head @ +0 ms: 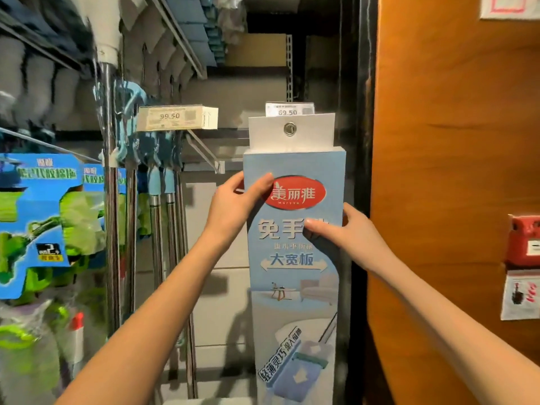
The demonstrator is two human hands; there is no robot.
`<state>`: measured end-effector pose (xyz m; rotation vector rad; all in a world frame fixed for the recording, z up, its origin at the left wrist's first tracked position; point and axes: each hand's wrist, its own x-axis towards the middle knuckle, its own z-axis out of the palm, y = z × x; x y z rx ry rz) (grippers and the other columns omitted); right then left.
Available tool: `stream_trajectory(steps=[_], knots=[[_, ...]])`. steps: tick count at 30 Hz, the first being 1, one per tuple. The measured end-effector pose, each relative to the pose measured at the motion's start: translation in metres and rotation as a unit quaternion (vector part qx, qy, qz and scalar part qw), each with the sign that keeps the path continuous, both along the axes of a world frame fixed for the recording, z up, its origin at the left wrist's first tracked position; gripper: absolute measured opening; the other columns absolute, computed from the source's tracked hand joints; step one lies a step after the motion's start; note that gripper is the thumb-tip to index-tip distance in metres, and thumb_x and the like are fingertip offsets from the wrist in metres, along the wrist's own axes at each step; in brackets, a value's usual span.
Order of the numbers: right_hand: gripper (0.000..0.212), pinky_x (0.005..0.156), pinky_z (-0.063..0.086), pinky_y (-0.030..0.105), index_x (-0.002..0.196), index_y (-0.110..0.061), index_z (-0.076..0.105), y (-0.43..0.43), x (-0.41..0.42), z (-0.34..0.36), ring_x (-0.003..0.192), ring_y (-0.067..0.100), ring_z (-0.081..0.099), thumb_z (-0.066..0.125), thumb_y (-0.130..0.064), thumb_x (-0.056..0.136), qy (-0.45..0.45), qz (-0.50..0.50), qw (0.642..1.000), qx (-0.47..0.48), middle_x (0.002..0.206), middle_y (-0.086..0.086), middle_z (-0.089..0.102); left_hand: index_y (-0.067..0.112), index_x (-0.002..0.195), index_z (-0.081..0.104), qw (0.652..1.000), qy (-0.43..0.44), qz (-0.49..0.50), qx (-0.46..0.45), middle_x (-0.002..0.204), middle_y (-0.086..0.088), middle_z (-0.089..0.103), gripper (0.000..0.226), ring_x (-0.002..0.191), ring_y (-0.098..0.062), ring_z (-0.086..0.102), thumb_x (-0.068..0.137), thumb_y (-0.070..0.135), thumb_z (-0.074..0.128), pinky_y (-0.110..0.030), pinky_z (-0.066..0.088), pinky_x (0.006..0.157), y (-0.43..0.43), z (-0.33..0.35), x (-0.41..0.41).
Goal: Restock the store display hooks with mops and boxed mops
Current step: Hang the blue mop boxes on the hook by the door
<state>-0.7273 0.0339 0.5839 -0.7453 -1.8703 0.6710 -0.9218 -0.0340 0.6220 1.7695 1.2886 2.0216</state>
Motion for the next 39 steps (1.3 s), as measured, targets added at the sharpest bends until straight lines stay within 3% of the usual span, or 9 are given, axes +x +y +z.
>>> stream_trajectory(steps=[4,11,16,21,26,35,39], knots=[[0.063,0.064,0.044,0.013,0.112,-0.028,0.049,0.005,-0.007,0.005,0.083,-0.001,0.060,0.067,-0.065,0.063,-0.014,-0.013,1.000,0.000,0.090,-0.027,0.055,0.026,0.093,0.063,1.000,-0.021,-0.019,0.014,0.086,0.009,0.071,0.034,0.074,-0.003,0.069,0.070,0.052,0.060,-0.016,0.052,0.061,0.008,-0.002,-0.005],[0.079,0.073,0.053,0.022,0.116,-0.028,0.051,0.015,-0.015,-0.020,0.095,0.007,0.063,0.062,-0.075,0.053,-0.009,-0.011,1.000,-0.005,0.107,-0.016,0.063,0.028,0.092,0.063,0.999,-0.015,-0.025,0.023,0.088,0.007,0.070,0.031,0.074,-0.002,0.068,0.069,0.048,0.062,-0.017,0.054,0.064,0.013,-0.018,-0.010],[0.074,0.070,0.050,0.019,0.111,-0.031,0.052,0.021,-0.026,-0.023,0.094,0.006,0.063,0.061,-0.076,0.052,0.011,-0.011,1.000,-0.018,0.105,-0.018,0.063,0.025,0.089,0.063,0.999,-0.030,-0.017,0.014,0.083,0.007,0.070,0.012,0.068,0.000,0.067,0.082,0.035,0.063,-0.014,0.051,0.059,0.024,-0.017,-0.017],[0.072,0.063,0.047,0.014,0.115,-0.029,0.055,0.023,-0.033,-0.024,0.092,0.002,0.064,0.062,-0.070,0.056,0.061,0.000,0.998,-0.007,0.103,-0.021,0.063,0.026,0.088,0.064,0.999,-0.026,-0.026,0.025,0.084,0.008,0.070,0.022,0.071,-0.001,0.068,0.073,0.043,0.063,-0.016,0.052,0.062,0.030,-0.009,-0.020],[0.052,0.057,0.047,0.005,0.106,-0.032,0.057,0.019,-0.041,-0.032,0.089,-0.014,0.061,0.063,-0.061,0.063,0.128,0.017,0.992,-0.004,0.093,-0.024,0.065,0.027,0.092,0.063,0.999,-0.009,-0.036,0.034,0.087,0.009,0.071,0.029,0.077,-0.003,0.068,0.070,0.046,0.062,-0.017,0.053,0.066,0.035,-0.010,-0.022],[0.031,0.056,0.046,0.005,0.097,-0.034,0.056,0.018,-0.038,-0.038,0.085,-0.014,0.063,0.062,-0.049,0.070,0.173,0.040,0.984,-0.007,0.087,-0.024,0.066,0.026,0.092,0.063,0.997,-0.007,-0.051,0.051,0.087,0.007,0.071,0.031,0.077,-0.005,0.069,0.070,0.048,0.061,-0.017,0.053,0.064,0.039,-0.012,-0.020],[0.029,0.056,0.049,0.008,0.096,-0.032,0.060,0.027,-0.044,-0.040,0.083,-0.008,0.067,0.063,-0.049,0.072,0.168,0.050,0.984,-0.024,0.083,-0.024,0.070,0.020,0.090,0.065,0.998,-0.035,-0.043,0.027,0.075,0.011,0.072,0.021,0.068,-0.002,0.068,0.081,0.038,0.064,-0.014,0.050,0.057,0.050,-0.015,-0.025]])
